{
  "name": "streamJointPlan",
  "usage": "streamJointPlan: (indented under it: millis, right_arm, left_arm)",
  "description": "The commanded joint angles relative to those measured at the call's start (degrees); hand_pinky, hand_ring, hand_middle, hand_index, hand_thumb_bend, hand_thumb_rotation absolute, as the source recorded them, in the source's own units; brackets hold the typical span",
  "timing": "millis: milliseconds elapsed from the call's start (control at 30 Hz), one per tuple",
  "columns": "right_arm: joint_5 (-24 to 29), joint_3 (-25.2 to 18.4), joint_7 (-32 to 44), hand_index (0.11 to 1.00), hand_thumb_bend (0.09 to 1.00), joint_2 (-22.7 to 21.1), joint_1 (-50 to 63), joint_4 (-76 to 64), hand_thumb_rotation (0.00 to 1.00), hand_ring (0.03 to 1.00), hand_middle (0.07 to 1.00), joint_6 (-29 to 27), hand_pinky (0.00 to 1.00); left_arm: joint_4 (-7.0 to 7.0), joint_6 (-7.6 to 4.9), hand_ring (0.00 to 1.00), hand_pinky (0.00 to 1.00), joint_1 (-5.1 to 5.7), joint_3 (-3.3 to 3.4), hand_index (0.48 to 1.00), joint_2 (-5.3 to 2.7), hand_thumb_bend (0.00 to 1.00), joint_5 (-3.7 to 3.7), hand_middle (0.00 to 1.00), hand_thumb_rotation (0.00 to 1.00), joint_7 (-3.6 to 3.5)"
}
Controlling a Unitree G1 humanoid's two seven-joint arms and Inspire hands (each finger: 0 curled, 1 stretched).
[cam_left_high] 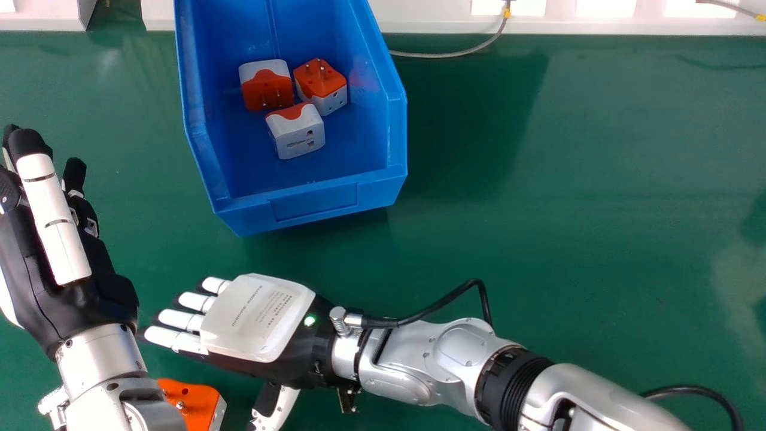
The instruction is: Pick all objects and put in blue box
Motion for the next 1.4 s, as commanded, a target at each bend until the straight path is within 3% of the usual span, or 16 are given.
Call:
streamJointPlan:
  millis: [0, 133, 267, 300, 333, 400, 433, 700, 900, 967, 1100, 1200, 1267, 1300, 1333, 1367]
  right_arm:
    - [1.42, -0.90, -4.83, 0.982, 0.880, 14.13, 2.62, 1.45, 0.59, 0.961, 0.994, -3.97, 0.92]
    - [2.22, -1.81, -6.96, 0.984, 0.766, 15.50, 3.93, 3.01, 0.55, 0.975, 0.992, -4.64, 0.92]
    - [27.76, -21.14, 25.25, 0.925, 0.655, 22.52, 10.16, 5.31, 0.35, 0.986, 0.974, -6.80, 0.96]
    - [41.68, -31.89, 38.64, 0.927, 0.614, 26.32, 12.93, 3.83, 0.28, 0.989, 0.975, 2.96, 0.97]
    - [27.46, -20.50, 26.93, 0.884, 0.550, 23.71, 7.84, 2.41, 0.14, 0.994, 0.977, 3.28, 0.99]
    - [10.88, -6.83, 9.09, 0.953, 0.600, 19.24, 3.24, 0.90, 0.47, 0.991, 0.991, -3.88, 0.98]
    - [8.02, -4.26, 4.76, 0.946, 0.641, 18.24, 3.22, 0.85, 0.44, 0.959, 0.963, -7.92, 0.97]
    - [27.50, -16.84, 29.68, 0.937, 0.545, 24.94, 10.44, 3.58, 0.34, 0.968, 0.953, -7.23, 0.98]
    - [24.30, -13.52, 25.68, 0.951, 0.451, 25.70, 9.50, 3.20, 0.35, 0.979, 0.967, -3.97, 0.96]
    - [16.17, -6.87, 16.97, 0.957, 0.441, 23.85, 6.41, 1.93, 0.42, 0.983, 0.979, -5.14, 0.95]
    - [25.77, -13.33, 27.89, 0.919, 0.595, 26.98, 12.88, 4.46, 0.17, 0.999, 0.992, -2.92, 1.00]
    - [17.95, -6.21, 20.90, 0.887, 0.670, 25.34, 11.90, 3.76, 0.30, 1.000, 0.999, -3.51, 1.00]
    - [34.46, -17.98, 41.85, 0.882, 0.563, 27.04, 17.77, 4.25, 0.12, 1.000, 1.000, -2.52, 1.00]
    - [40.12, -21.46, 49.38, 0.919, 0.406, 27.05, 19.34, 3.74, 0.20, 1.000, 1.000, -1.65, 1.00]
    - [43.17, -22.84, 53.06, 0.940, 0.359, 26.79, 20.33, 3.08, 0.48, 0.997, 1.000, -1.00, 1.00]
    - [38.56, -18.55, 46.90, 0.943, 0.348, 25.44, 19.25, 2.16, 0.67, 0.971, 0.987, -2.79, 0.98]
  left_arm:
    - [-3.69, -0.96, 1.00, 0.96, 0.52, -0.19, 1.000, -0.91, 0.59, 1.01, 1.00, 0.74, -0.35]
    - [-5.61, -0.75, 1.00, 0.95, 1.31, -0.60, 1.000, -0.93, 0.60, 1.16, 1.00, 0.75, -0.40]
    - [-9.59, 0.72, 1.00, 0.95, 3.10, -1.03, 1.000, -1.11, 0.60, 0.54, 1.00, 0.75, -0.17]
    - [-10.58, 1.06, 1.00, 0.95, 3.66, -1.07, 1.000, -1.28, 0.60, 0.50, 1.00, 0.74, 0.10]
    - [-11.47, 1.20, 1.00, 0.94, 4.29, -1.06, 1.000, -1.43, 0.60, 0.52, 1.00, 0.74, 0.27]
    - [-12.86, 0.95, 1.00, 0.95, 5.70, -0.95, 1.000, -1.56, 0.61, 0.49, 1.00, 0.74, 0.07]
    - [-13.49, 0.80, 1.00, 0.95, 6.42, -0.88, 1.000, -1.59, 0.62, 0.56, 1.00, 0.73, -0.05]
    - [-18.91, 1.79, 1.00, 0.95, 10.33, -1.01, 1.000, -1.93, 0.63, 0.32, 1.00, 0.73, 0.47]
    - [-21.23, 2.51, 0.99, 0.93, 11.74, -1.73, 1.000, -1.88, 0.64, -0.08, 1.00, 0.73, 0.24]
    - [-21.83, 2.34, 0.99, 0.92, 12.13, -2.00, 1.000, -2.02, 0.64, -0.11, 1.00, 0.73, 0.20]
    - [-23.01, 2.21, 1.00, 0.92, 12.95, -2.68, 1.000, -2.12, 0.61, -0.08, 1.00, 0.74, 0.13]
    - [-23.67, 2.47, 1.00, 0.92, 13.24, -3.00, 1.000, -2.31, 0.60, 0.10, 1.00, 0.76, 0.40]
    - [-24.00, 2.42, 1.00, 0.92, 13.35, -3.21, 1.000, -2.35, 0.60, 0.07, 1.00, 0.76, 0.42]
    - [-24.16, 2.44, 1.00, 0.92, 13.42, -3.28, 1.000, -2.32, 0.60, 0.22, 1.00, 0.75, 0.49]
    - [-24.32, 2.55, 1.00, 0.92, 13.47, -3.35, 1.000, -2.28, 0.60, 0.44, 1.00, 0.75, 0.64]
    - [-24.44, 2.70, 1.00, 0.91, 13.46, -3.41, 1.000, -2.24, 0.60, 0.51, 1.00, 0.75, 0.77]
